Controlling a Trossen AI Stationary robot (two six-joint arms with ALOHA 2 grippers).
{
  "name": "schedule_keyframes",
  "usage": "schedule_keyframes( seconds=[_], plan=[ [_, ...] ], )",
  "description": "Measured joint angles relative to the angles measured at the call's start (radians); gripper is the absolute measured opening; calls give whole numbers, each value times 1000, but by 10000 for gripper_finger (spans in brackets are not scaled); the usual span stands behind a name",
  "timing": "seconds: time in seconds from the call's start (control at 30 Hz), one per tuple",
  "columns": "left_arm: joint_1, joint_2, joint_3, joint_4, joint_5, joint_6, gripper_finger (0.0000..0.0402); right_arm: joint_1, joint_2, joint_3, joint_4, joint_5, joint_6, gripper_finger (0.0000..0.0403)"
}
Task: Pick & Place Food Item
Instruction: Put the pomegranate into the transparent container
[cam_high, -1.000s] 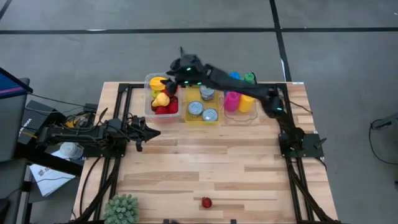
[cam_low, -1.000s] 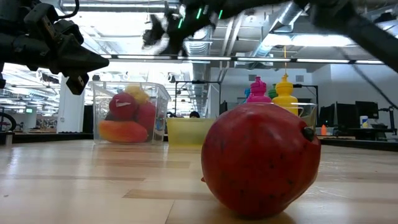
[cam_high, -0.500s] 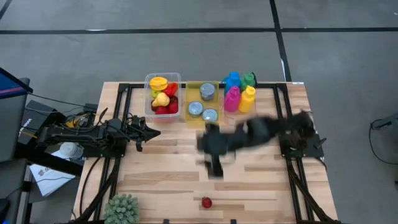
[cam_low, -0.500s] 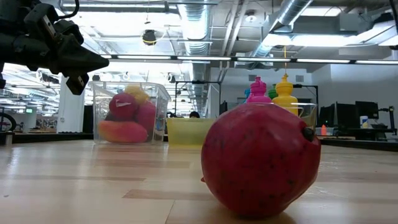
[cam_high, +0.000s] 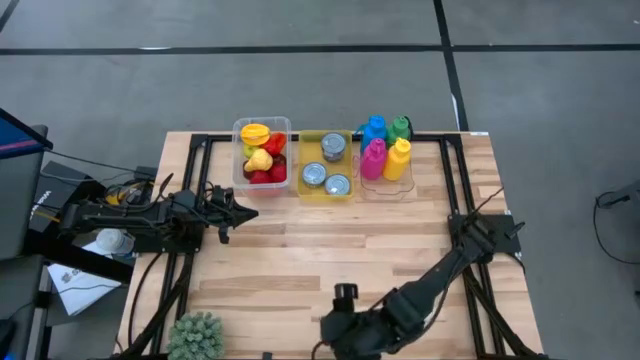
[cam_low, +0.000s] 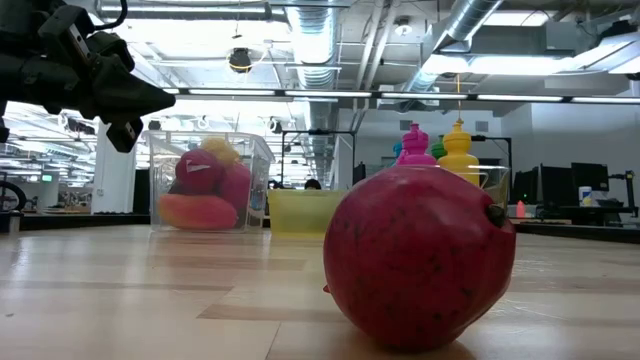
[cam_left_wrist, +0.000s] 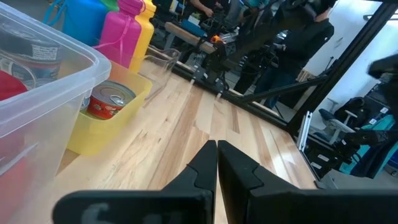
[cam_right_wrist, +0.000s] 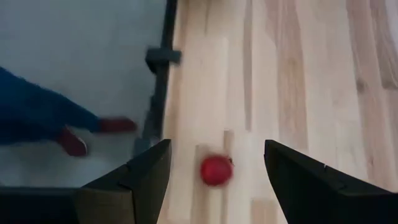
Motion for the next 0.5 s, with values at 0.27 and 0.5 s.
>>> schedule_keyframes(
  seconds=[0.27, 0.5],
  plan=[
    [0, 0, 0, -1, 0, 0, 2, 13, 144, -1, -4, 45, 37, 250],
    [0, 0, 0, 7, 0, 0, 2, 89, 148, 2, 17, 267, 163, 249]
  ],
)
